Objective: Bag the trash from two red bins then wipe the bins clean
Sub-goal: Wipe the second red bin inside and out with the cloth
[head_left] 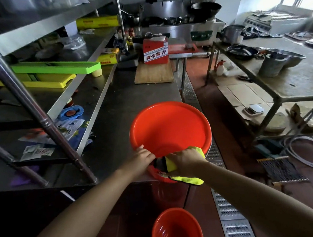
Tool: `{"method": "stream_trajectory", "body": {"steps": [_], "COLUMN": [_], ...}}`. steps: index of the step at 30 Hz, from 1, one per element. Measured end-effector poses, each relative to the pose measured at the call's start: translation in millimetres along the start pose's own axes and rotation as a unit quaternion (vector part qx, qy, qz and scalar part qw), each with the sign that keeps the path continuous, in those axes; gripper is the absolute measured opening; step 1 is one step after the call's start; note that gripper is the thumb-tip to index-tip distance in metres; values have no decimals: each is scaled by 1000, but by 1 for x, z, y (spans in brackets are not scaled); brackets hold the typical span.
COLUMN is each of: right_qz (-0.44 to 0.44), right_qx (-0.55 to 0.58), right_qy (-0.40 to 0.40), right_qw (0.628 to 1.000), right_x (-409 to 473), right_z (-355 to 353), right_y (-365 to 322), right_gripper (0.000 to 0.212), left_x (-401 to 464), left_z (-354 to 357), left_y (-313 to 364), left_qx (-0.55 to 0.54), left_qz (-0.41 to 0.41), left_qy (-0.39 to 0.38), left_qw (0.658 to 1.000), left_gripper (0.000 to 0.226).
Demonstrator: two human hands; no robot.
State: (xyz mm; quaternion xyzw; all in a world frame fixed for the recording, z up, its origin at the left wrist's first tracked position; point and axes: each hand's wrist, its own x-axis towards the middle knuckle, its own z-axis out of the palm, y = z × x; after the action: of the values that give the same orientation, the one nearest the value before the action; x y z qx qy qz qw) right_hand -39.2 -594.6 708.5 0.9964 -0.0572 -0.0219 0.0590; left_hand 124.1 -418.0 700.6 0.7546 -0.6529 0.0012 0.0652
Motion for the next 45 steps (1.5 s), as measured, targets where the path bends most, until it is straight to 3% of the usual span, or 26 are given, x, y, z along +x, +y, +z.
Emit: {"method": "stream_trajectory", "body": {"steps": [6, 11, 14, 18, 24, 27, 31, 35, 39, 45], "right_qz": [-107, -109, -105, -99, -133, -149, -155, -158, -163, -181], "right_qx": [2, -40, -84, -60, -38, -60, -97, -99, -55, -51], "right_qy": [119, 129, 147, 181, 165, 164, 144, 139, 175, 147], "right_qw": [987, 985, 980, 977, 977, 973, 973, 973, 970, 971], "right_x": [-26, -24, -23, -21, -35, -30, -31, -33, -32, -20], "right_z": [13, 19, 23, 27, 22, 18, 16, 18, 15, 3], "right_y": [56, 57, 44, 34, 80, 82, 70, 52, 61, 89], "right_gripper": [57, 54, 52, 50, 66, 65, 66, 70, 69, 63], "left_x": [-9, -3, -4, 0, -17, -16, -5, -1, -5, -8], "left_z": [-20, -25, -15, -10, -24, -27, -11, 7, -6, -23], "left_y": [-34, -18, 6, 22, -22, -33, 11, 45, 20, -26], "left_qx": [39, 94, 62, 36, 62, 98, 88, 44, 65, 108], "left_qz": [1, 40, 39, 19, 28, 15, 35, -3, 12, -50], "left_qy": [20, -96, -96, -62, -44, -78, -93, -56, -47, -93], "left_qw": [999, 990, 993, 997, 997, 992, 991, 997, 997, 989], "left_gripper": [35, 40, 49, 39, 32, 37, 55, 41, 34, 43]}}
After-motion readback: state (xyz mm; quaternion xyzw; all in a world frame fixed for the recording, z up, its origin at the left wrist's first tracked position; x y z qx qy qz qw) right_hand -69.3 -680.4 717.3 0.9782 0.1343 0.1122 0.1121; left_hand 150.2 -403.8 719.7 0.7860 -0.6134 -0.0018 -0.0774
